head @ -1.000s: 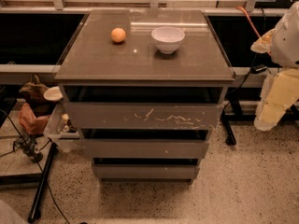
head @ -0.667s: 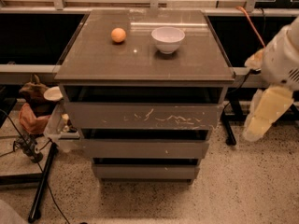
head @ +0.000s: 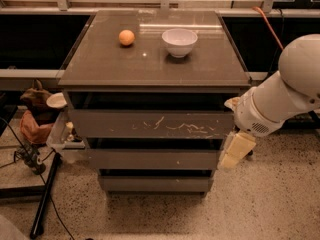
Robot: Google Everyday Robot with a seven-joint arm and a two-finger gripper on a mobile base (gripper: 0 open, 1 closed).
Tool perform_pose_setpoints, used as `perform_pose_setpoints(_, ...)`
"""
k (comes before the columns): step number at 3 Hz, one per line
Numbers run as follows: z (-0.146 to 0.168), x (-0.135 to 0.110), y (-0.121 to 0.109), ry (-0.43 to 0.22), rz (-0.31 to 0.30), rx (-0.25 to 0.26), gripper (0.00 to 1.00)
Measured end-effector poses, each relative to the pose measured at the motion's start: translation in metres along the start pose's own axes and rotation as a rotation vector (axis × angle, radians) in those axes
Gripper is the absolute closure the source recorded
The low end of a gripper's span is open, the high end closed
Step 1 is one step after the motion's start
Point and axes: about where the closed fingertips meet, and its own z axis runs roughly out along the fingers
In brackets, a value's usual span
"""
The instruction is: Open top drawer
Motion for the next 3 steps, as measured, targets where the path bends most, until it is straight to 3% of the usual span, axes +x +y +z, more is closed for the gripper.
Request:
perform_pose_setpoints(2, 0.018, -0.004, -0.004, -0.024, -0.020, 0.002, 0.00)
perform_pose_setpoints(3, 0.056, -0.007, -0.011, -0.095, -0.049, 0.025, 0.00)
